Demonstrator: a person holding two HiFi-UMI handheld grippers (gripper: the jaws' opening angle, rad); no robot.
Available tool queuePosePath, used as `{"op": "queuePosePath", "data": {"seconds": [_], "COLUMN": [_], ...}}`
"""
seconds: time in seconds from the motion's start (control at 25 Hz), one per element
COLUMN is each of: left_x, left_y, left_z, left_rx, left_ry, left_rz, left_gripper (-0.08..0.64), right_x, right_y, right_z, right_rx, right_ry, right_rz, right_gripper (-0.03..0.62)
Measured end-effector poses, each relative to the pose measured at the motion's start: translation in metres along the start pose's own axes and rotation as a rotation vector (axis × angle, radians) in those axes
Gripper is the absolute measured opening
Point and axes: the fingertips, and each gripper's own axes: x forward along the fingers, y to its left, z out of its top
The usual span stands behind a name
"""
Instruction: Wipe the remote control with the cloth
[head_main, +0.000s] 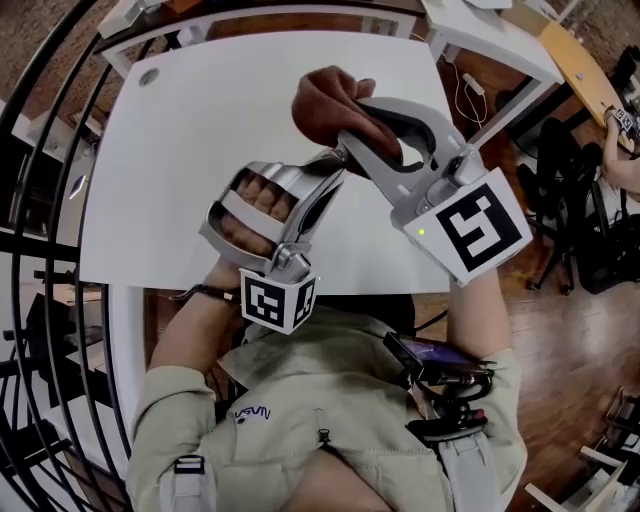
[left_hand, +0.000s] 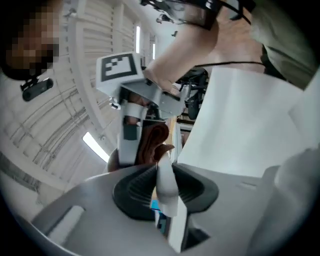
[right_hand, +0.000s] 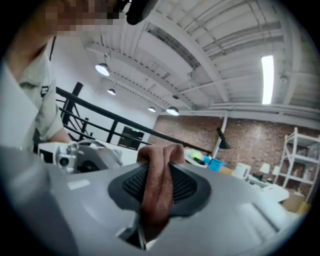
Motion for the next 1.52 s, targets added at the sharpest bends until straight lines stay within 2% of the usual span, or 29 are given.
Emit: {"op": "queuePosePath", "data": {"seconds": [0.04,0.08,0.16,0.24,0.28,0.32,0.44,0.6,0.68,0.72,0.76,0.8,0.88,0.96,1.04,1.12,1.2,1.52], "left_x": [-0.002,-0.004,-0.003,-0.002,-0.002,-0.001,0.001,0.000,0.000,0.000,0.000,0.001,0.003,0.011,0.028,0.045,0.055,0.076], "left_y": [0.008,0.019,0.044,0.059,0.061,0.062,0.063,0.068,0.071,0.072,0.073,0.072,0.068,0.056,0.035,0.015,0.008,-0.010], "left_z": [0.000,-0.003,-0.016,-0.035,-0.045,-0.054,-0.069,-0.092,-0.103,-0.107,-0.109,-0.111,-0.113,-0.119,-0.134,-0.153,-0.169,-0.211], "left_rx": [-0.172,-0.377,-0.758,-1.070,-1.194,-1.281,-1.466,-1.699,-1.769,-1.794,-1.816,-1.837,-1.843,-1.769,-1.655,-1.569,-1.546,-1.531], "left_ry": [-0.031,-0.067,-0.131,-0.140,-0.132,-0.131,-0.163,-0.178,-0.174,-0.172,-0.170,-0.168,-0.141,-0.045,0.122,0.271,0.343,0.440], "left_rz": [-0.019,-0.043,-0.071,-0.054,-0.042,-0.034,-0.022,0.024,0.053,0.066,0.075,0.077,0.072,0.057,0.024,0.002,0.012,-0.015], "left_gripper": [0.101,0.101,0.101,0.101,0.103,0.101,0.101,0.103,0.103,0.103,0.103,0.103,0.103,0.103,0.103,0.103,0.103,0.103], "right_x": [-0.006,-0.013,-0.027,-0.030,-0.027,-0.022,-0.002,0.025,0.030,0.030,0.029,0.027,0.018,0.011,0.013,0.021,0.025,0.038], "right_y": [-0.021,-0.042,-0.072,-0.074,-0.067,-0.058,-0.026,0.047,0.084,0.095,0.097,0.087,0.043,-0.004,-0.035,-0.053,-0.066,-0.088], "right_z": [-0.001,-0.004,-0.014,-0.027,-0.032,-0.036,-0.040,-0.043,-0.047,-0.047,-0.045,-0.045,-0.052,-0.074,-0.103,-0.133,-0.158,-0.192], "right_rx": [0.020,0.050,0.110,0.132,0.129,0.120,0.069,-0.057,-0.094,-0.105,-0.106,-0.091,-0.011,0.062,0.095,0.114,0.132,0.171], "right_ry": [-0.017,-0.037,-0.068,-0.070,-0.064,-0.055,-0.034,-0.016,0.010,0.009,0.000,-0.010,0.013,0.102,0.203,0.289,0.347,0.421], "right_rz": [-0.083,-0.158,-0.269,-0.307,-0.306,-0.298,-0.226,0.028,0.159,0.201,0.209,0.176,0.020,-0.127,-0.198,-0.229,-0.252,-0.283], "right_gripper": [0.087,0.087,0.087,0.087,0.087,0.087,0.087,0.087,0.087,0.087,0.087,0.087,0.087,0.089,0.089,0.089,0.089,0.091]}}
